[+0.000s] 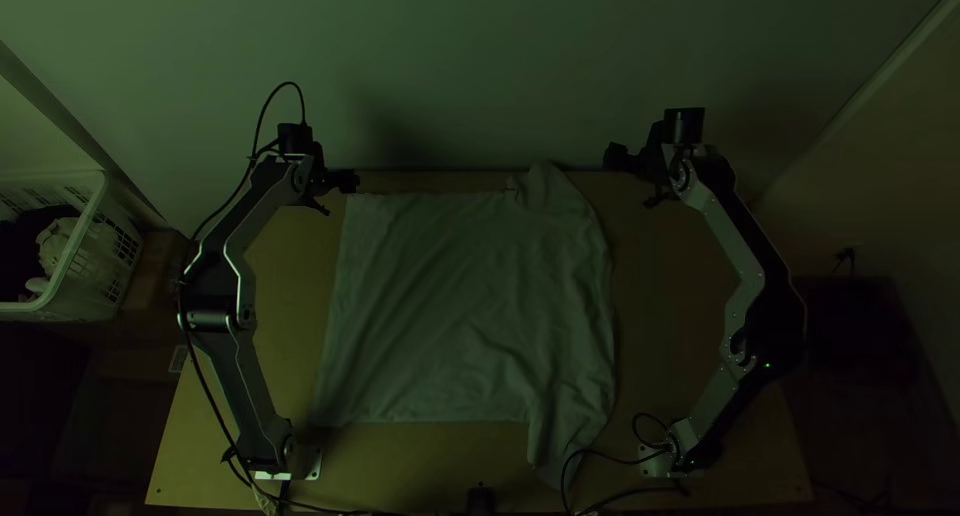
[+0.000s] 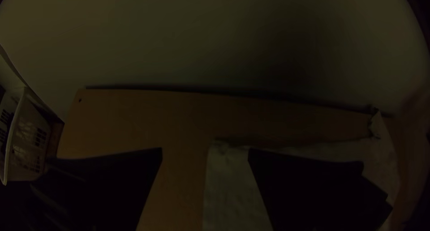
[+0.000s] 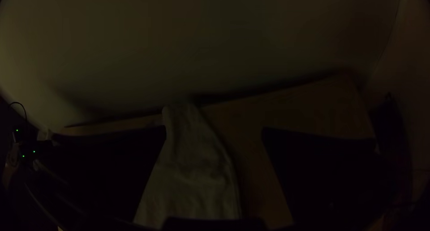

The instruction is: Fold the t-shirt

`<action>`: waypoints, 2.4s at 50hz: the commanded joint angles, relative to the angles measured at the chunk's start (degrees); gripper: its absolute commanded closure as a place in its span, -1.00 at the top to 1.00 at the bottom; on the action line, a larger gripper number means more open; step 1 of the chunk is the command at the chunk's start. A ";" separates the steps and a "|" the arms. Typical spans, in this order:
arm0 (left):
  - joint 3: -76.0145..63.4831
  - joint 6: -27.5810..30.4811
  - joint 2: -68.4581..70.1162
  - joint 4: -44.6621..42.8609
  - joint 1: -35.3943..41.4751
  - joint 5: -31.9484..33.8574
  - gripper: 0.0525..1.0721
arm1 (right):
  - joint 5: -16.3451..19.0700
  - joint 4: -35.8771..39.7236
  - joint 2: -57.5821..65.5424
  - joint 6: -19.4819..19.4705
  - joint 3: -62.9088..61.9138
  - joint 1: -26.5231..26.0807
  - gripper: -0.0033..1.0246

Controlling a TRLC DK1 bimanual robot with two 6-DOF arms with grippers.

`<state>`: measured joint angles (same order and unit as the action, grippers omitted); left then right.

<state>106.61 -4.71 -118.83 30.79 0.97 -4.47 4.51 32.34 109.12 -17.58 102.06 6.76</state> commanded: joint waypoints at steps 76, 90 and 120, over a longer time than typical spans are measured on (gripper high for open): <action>13.98 0.93 -14.15 5.43 3.16 -7.66 -0.95 | -0.03 13.81 19.46 -3.95 16.24 2.02 0.68; 14.15 0.32 -12.57 5.51 3.07 -7.57 -0.95 | -1.35 14.24 27.02 -4.04 22.92 3.25 0.17; 14.07 0.23 -11.25 6.04 2.54 -7.04 -0.95 | -5.92 17.41 34.84 -3.95 27.84 5.45 0.01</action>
<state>119.37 -3.42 -132.97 36.18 4.05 -11.42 0.14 48.69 141.18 -20.64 128.03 11.64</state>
